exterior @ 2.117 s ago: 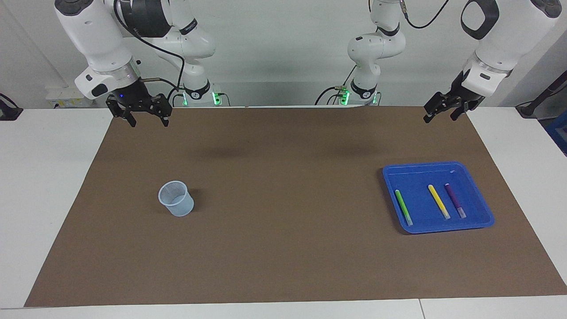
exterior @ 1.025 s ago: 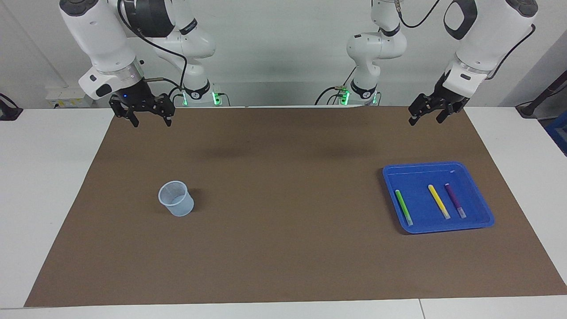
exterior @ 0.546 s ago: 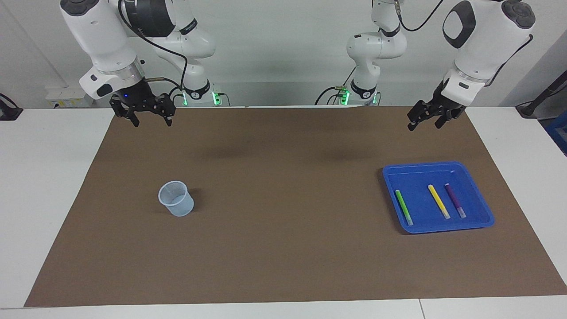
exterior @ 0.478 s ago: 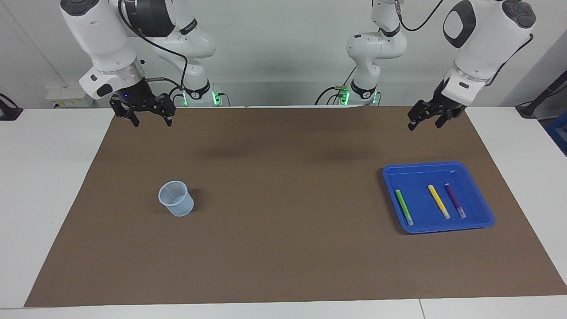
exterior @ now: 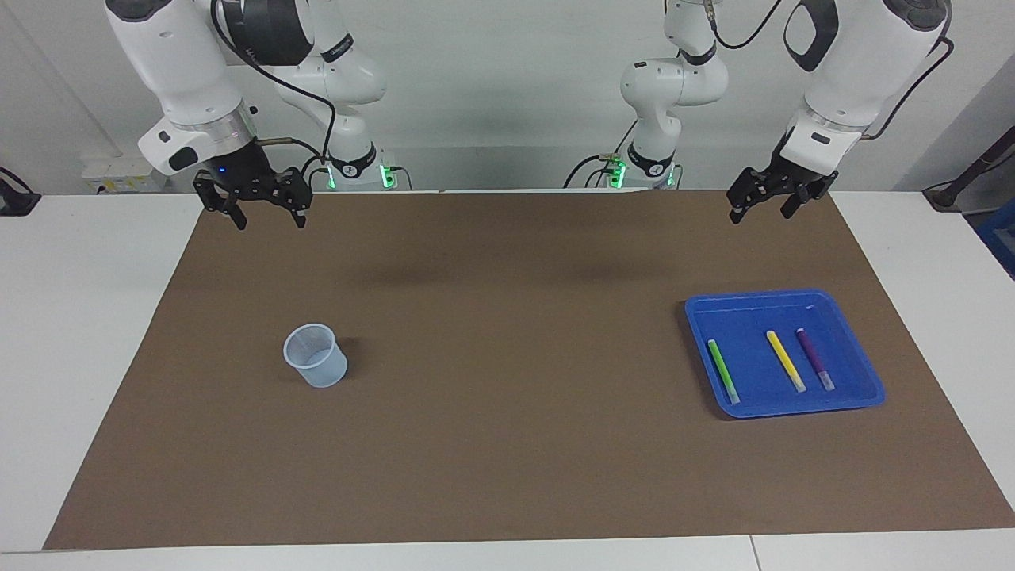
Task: Right arm passes pens to left for tray arrangement
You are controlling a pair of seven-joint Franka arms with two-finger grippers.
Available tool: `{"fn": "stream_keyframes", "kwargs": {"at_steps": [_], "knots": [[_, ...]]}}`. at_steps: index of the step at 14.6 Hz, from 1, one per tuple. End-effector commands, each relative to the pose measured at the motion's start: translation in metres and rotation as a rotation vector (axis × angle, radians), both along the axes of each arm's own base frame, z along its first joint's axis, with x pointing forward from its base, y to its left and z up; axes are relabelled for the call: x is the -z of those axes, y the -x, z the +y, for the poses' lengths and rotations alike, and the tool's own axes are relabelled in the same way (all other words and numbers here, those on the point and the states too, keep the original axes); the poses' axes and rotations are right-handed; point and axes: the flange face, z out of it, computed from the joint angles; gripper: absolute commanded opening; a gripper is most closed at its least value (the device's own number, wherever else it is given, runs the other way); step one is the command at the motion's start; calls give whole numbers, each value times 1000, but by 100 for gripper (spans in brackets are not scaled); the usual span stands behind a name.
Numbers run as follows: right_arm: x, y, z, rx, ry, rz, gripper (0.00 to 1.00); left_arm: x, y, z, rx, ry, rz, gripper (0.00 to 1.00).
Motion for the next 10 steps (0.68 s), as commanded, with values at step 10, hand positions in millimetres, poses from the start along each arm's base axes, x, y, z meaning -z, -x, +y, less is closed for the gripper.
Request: {"fn": "stream_keyframes", "kwargs": {"at_steps": [10], "knots": [[2,7,-7,1,19,-2,100,-8,5,-4,3,-26,-16,100]]}}
